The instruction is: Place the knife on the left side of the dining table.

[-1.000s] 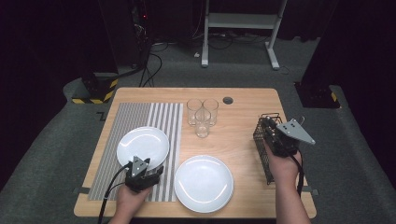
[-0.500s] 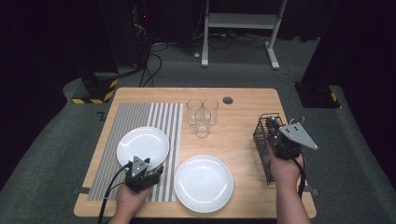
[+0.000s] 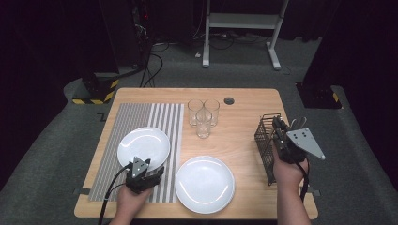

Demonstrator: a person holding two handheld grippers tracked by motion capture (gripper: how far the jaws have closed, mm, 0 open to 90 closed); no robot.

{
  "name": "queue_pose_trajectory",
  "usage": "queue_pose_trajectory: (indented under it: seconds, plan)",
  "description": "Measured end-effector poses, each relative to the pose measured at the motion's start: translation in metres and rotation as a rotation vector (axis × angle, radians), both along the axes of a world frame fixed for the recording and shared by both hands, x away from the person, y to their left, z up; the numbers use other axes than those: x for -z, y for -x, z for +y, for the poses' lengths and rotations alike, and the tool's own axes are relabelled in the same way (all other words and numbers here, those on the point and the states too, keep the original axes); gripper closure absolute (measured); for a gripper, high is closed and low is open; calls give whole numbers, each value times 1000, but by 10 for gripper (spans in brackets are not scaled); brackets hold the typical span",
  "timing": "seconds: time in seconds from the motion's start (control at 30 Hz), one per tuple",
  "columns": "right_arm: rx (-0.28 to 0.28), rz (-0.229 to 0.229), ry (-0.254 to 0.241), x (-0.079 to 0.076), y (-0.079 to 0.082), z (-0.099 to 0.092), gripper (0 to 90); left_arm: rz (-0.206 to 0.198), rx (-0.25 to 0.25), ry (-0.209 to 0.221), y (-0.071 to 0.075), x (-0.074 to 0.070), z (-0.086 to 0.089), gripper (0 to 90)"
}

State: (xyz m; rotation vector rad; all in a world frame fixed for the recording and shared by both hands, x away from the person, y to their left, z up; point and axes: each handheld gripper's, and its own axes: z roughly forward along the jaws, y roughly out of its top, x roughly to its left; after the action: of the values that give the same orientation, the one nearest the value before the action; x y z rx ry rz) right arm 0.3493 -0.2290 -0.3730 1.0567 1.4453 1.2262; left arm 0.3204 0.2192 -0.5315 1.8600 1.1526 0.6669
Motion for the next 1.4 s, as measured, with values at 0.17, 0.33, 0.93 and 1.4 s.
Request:
queue_pose_trajectory:
  seconds: [0.17, 0.33, 0.93, 1.4]
  plan:
    - [10, -34, -8, -4, 3, -1, 831, -1, -1, -4, 0, 0, 0, 333]
    - [25, -56, -14, -7, 5, -4, 831, 0, 0, -6, 0, 0, 0, 332]
    - [14, -167, -20, -31, 21, -2, 832, 0, -2, -3, 0, 0, 0, 331]
    - [-16, -219, -17, -49, 29, 10, 832, -3, 1, -8, 0, 0, -1, 332]
